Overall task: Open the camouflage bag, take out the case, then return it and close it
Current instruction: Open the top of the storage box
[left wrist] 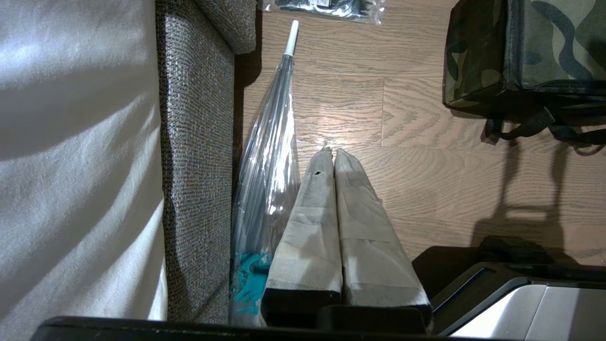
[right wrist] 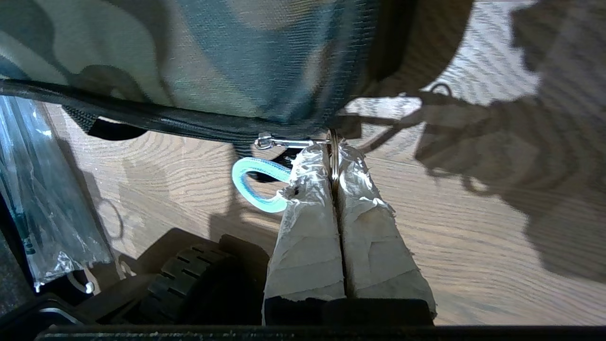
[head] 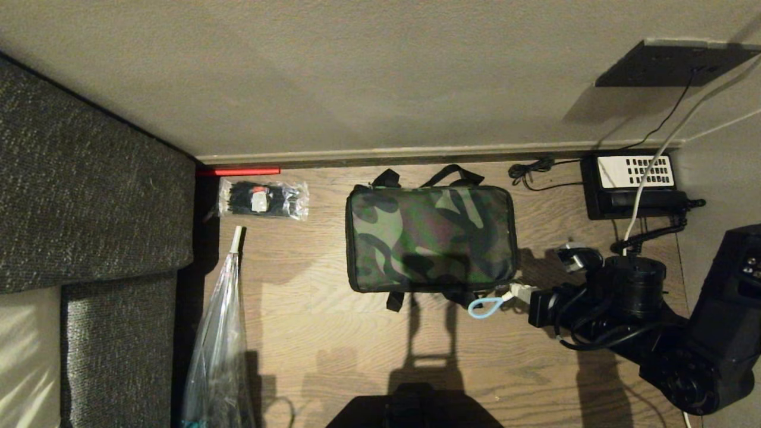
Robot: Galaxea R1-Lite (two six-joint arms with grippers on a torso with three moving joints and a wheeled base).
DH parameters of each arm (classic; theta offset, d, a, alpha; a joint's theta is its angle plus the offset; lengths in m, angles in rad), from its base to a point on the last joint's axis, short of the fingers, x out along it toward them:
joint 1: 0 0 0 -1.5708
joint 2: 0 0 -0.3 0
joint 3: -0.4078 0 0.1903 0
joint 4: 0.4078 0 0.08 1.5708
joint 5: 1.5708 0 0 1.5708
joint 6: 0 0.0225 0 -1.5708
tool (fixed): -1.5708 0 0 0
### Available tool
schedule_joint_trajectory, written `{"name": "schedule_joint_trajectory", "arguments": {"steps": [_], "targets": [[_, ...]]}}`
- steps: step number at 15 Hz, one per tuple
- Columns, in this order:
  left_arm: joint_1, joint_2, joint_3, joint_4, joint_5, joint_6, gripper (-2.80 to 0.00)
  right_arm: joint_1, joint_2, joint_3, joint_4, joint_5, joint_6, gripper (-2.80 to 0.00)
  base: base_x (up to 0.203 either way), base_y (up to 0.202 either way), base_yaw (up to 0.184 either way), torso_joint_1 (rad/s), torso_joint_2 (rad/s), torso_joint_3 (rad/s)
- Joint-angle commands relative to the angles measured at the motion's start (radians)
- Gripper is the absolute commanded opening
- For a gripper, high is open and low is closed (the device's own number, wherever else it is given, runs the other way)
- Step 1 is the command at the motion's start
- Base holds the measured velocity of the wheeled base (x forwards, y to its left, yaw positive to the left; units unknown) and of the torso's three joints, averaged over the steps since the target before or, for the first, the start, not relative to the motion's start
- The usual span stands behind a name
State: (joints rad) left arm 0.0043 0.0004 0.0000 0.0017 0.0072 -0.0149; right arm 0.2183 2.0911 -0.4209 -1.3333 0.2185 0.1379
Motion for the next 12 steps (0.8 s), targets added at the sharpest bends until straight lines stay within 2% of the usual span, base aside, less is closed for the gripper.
{"name": "schedule_joint_trajectory", "arguments": {"steps": [1,6,12], "targets": [[0.0,-0.002,0.003,0.0,0.0,0.0,-2.8,-0.025,-0.013,-0.003,0.011,0.012,-0.004,-2.8,0.0,0.0,0.0,0.0,0.0,0.0],[0.0,-0.002,0.003,0.0,0.0,0.0,-2.8,-0.069,-0.035,-0.018,0.035,0.017,-0.02,-2.8,0.0,0.0,0.0,0.0,0.0,0.0],[0.0,-0.002,0.003,0.0,0.0,0.0,-2.8,-0.083,-0.042,-0.038,0.046,0.022,-0.021,-2.8,0.0,0.0,0.0,0.0,0.0,0.0]]}}
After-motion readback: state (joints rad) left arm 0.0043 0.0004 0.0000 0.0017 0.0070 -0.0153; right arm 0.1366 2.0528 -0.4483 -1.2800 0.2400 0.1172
